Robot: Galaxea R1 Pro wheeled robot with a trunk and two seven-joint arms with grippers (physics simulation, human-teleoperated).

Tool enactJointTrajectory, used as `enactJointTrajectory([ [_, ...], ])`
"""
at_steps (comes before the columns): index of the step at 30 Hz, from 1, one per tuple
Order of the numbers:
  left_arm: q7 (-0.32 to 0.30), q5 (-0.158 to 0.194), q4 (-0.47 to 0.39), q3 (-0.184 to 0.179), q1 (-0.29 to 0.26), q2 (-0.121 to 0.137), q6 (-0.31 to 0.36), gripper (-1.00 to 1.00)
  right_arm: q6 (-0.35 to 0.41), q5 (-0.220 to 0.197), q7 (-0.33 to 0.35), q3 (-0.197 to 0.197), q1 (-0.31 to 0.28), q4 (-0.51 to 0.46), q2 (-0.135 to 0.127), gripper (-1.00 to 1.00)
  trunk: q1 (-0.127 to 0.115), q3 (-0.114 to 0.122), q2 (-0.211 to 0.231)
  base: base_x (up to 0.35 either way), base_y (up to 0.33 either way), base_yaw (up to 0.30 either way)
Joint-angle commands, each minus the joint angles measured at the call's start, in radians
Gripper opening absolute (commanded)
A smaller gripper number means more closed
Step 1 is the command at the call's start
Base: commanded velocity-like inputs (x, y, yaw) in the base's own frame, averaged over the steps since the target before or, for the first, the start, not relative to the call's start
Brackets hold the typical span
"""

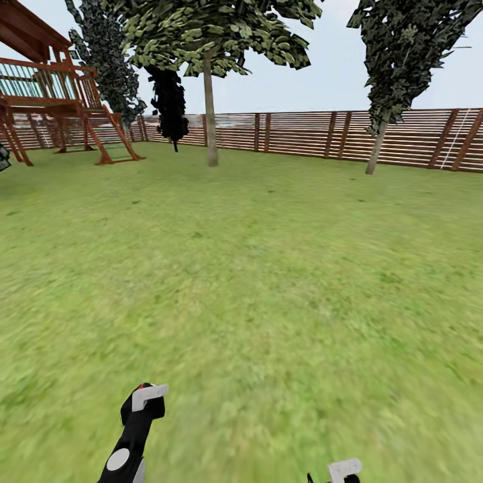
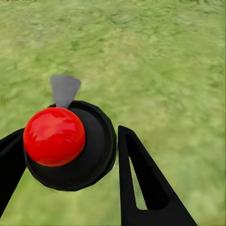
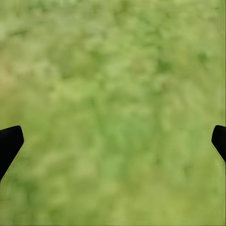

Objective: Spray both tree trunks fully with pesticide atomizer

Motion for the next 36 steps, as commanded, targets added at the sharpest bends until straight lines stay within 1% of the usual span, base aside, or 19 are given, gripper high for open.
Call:
enactJointTrajectory([
  [1,0.0,0.0,0.0,0.0,0.0,0.0,0.0,-1.0,0.0,0.0,0.0,0.0,0.0,0.0,0.0,1.0,0.0,0.0,0.0,0.338,0.0,0.0],
  [8,0.0,0.0,0.001,0.0,0.0,0.0,-0.001,-1.0,0.0,0.0,0.0,0.0,0.0,0.0,0.0,1.0,0.0,0.0,0.0,0.338,0.0,0.0],
  [11,0.0,-0.002,0.0,0.0,0.001,-0.012,-0.003,-1.0,0.0,0.001,0.001,0.0,0.0,0.0,0.0,1.0,0.0,0.0,0.0,0.338,0.0,0.0],
  [14,0.0,-0.003,0.003,-0.002,0.001,-0.016,-0.003,-1.0,0.0,0.0,0.0,0.0,0.0,0.0,0.0,1.0,0.0,0.0,0.0,0.338,0.0,0.0],
  [17,0.006,-0.003,0.008,-0.043,0.001,-0.018,-0.002,-1.0,0.0,0.0,0.0,0.0,0.0,0.0,0.0,1.0,0.0,0.0,0.0,0.338,0.0,0.0],
  [20,0.007,-0.002,0.008,-0.056,0.001,-0.018,-0.002,-1.0,0.0,0.0,0.0,0.0,0.0,0.0,0.0,1.0,0.0,0.0,0.0,0.338,0.0,0.0],
  [36,0.008,-0.002,0.006,-0.06,0.001,-0.018,-0.003,-1.0,0.0,0.0,0.0,0.0,0.0,0.0,0.0,1.0,0.0,0.0,0.0,0.338,0.0,0.0],
])
